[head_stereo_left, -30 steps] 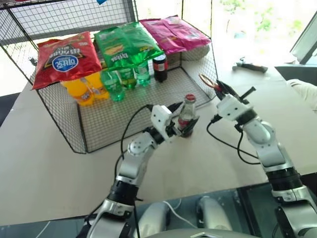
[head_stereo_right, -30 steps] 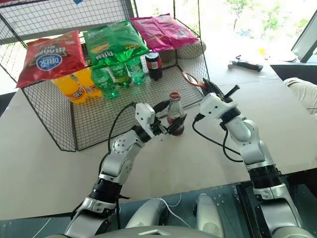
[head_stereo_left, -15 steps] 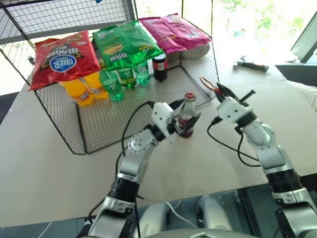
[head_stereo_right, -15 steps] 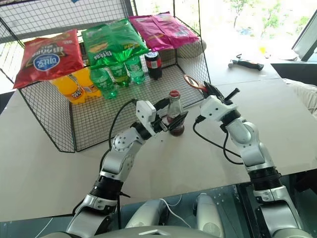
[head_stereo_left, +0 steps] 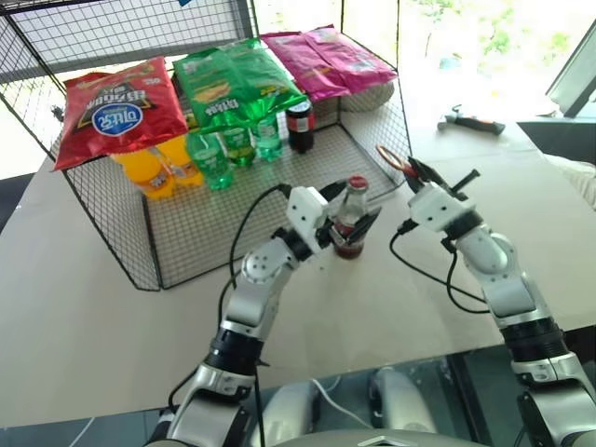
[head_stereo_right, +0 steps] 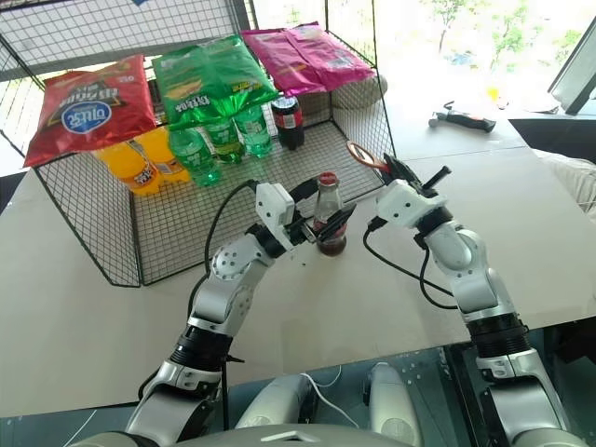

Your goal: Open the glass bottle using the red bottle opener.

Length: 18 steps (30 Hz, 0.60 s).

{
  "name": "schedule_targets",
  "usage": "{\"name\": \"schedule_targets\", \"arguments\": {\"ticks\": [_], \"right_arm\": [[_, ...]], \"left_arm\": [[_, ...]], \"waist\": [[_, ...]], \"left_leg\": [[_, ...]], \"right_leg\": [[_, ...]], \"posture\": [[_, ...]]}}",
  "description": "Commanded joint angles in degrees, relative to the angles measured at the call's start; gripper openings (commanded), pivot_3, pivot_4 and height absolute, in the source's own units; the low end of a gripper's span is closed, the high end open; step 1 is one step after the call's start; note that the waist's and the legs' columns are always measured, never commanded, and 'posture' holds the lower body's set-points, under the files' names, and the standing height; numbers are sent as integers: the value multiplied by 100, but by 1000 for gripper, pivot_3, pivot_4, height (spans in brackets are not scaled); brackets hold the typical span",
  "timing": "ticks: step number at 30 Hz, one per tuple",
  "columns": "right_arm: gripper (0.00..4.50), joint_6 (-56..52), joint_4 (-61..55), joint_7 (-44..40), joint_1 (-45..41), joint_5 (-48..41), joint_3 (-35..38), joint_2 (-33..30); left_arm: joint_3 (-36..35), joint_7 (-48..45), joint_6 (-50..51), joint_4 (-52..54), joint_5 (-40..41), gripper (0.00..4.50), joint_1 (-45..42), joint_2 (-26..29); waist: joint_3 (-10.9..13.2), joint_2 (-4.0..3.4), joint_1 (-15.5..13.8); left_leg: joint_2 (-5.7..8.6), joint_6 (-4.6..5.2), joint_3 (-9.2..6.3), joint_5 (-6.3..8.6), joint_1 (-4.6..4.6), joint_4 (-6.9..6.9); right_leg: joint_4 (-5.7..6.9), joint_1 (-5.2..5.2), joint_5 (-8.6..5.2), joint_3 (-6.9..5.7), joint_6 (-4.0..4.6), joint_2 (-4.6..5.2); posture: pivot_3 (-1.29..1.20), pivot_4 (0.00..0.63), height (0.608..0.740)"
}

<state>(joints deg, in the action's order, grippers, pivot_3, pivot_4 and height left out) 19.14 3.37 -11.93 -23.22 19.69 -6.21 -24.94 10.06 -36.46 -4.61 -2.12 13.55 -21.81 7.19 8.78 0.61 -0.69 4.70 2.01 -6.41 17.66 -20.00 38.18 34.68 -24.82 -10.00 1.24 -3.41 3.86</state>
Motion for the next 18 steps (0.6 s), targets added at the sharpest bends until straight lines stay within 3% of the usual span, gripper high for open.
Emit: {"name": "schedule_targets", "arguments": {"ticks": [1, 18], "right_arm": [[0, 117, -91, 104, -24, -12, 83, -11], [0, 222, 60, 126, -53, 22, 66, -12]], "left_arm": [[-2, -31, -139, 282, 34, 3960, -97, -44], [16, -201, -156, 385, 106, 3960, -115, -114]], "waist": [[0, 0, 0], [0, 0, 1]], "left_leg": [[0, 0, 0, 0, 0, 1], [0, 0, 3, 0, 0, 5]], "right_leg": [[0, 0, 0, 0, 0, 0], [5, 0, 0, 1, 0, 0]], "posture": [[0, 150, 740], [0, 150, 740]]}}
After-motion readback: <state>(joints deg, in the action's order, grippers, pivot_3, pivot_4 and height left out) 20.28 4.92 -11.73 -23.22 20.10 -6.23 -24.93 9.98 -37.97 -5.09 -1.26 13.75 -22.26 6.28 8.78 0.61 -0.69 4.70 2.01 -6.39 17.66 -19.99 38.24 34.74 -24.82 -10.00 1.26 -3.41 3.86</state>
